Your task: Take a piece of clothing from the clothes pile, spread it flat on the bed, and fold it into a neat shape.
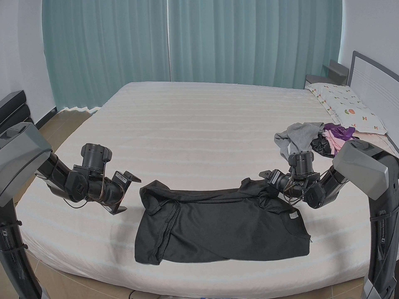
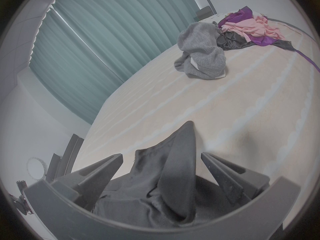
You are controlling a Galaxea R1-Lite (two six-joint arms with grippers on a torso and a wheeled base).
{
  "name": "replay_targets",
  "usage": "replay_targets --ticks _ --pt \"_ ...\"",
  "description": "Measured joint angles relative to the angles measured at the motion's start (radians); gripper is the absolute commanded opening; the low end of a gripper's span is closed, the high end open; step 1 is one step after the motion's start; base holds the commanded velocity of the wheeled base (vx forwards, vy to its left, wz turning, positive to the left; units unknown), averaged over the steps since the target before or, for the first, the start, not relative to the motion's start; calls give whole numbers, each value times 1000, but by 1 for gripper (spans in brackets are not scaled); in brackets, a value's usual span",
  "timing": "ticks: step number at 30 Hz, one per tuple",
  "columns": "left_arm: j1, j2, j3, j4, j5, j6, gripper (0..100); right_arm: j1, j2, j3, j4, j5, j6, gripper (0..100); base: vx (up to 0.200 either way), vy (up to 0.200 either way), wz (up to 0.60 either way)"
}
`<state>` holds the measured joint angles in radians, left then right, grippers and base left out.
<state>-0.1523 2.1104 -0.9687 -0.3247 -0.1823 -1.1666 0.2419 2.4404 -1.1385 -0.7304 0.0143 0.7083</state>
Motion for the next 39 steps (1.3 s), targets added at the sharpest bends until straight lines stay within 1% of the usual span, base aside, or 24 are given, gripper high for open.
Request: replay_targets --ticks 12,18,20,29,32,39 --pt "-9 14 0 0 11 11 100 -11 58 -86 -13 -5 9 0 0 0 0" --pt "-27 34 -9 -1 16 16 100 -47 67 -184 -75 -43 11 0 0 0 0" --pt "-41 44 -16 -1 23 30 100 -58 77 -211 -101 -55 12 0 0 0 0" --pt "-105 105 -51 0 60 209 100 -66 115 -238 -129 -60 11 0 0 0 0" --pt "-113 119 -61 1 62 246 100 -64 119 -240 -129 -60 11 0 0 0 0" --pt "-135 150 -72 -4 77 379 100 -61 123 -238 -132 -60 11 0 0 0 0"
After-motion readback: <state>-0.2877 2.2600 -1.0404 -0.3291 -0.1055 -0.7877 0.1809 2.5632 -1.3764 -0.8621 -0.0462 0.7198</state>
